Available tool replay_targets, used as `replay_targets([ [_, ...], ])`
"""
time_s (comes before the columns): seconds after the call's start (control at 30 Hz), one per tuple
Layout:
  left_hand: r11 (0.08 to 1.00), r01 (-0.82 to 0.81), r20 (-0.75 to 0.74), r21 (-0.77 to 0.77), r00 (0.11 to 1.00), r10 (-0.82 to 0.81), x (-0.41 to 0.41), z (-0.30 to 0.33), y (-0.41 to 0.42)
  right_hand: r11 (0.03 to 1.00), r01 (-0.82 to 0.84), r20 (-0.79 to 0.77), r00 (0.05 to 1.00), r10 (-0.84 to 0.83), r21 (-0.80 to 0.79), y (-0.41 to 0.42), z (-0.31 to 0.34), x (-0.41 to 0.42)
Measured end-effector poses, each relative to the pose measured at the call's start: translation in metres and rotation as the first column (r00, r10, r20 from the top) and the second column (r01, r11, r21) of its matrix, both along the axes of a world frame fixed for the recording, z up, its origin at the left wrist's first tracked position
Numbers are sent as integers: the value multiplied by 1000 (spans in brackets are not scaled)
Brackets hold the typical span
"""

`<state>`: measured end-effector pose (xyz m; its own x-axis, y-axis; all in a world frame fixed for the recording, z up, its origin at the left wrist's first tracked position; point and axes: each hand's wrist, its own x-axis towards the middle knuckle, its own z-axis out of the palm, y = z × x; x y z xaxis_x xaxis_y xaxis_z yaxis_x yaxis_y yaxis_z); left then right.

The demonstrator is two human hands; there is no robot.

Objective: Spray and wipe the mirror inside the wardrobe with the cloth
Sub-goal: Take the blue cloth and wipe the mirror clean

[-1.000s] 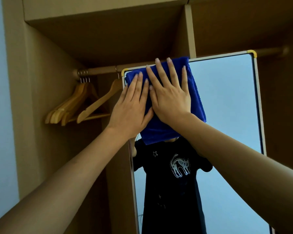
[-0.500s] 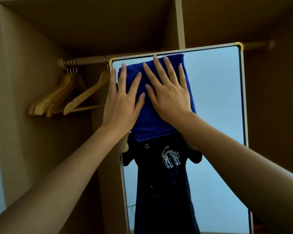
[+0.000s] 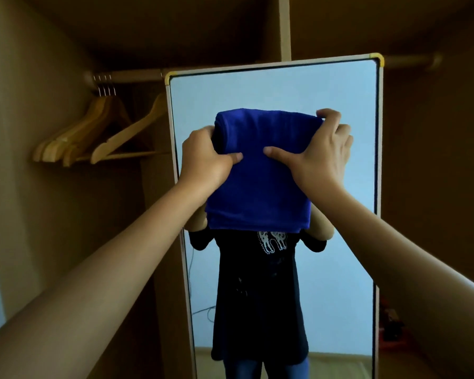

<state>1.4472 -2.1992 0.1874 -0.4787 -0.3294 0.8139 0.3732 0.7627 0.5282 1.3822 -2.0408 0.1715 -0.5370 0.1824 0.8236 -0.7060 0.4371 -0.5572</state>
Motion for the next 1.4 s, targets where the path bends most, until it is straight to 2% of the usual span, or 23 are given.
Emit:
replay_targets([
  [0.13,997,45,15,-59,999,-44,5,-33,7,980,-190,154,968,196,-55,19,-18,3],
  [0.23,988,145,25,-57,989,-144,18,-68,11,959,-273,169,944,283,-79,37,-44,11],
  [0.37,910,399,135,112,901,-412,41,-113,19,943,-326,175,927,333,-65,54,-95,31],
  [0.53,777,511,202,367,772,-603,58,-167,34,927,-360,221,900,376,-109,68,-161,54],
  [0.8,690,451,300,566,667,-682,83,-240,39,894,-421,423,790,444,-152,80,-231,85],
  [1.0,635,374,306,676,641,-704,105,-279,34,861,-468,521,693,498,-200,83,-263,109],
  [1.4,596,283,347,752,598,-722,131,-322,31,867,-447,629,615,476,-220,84,-295,148],
])
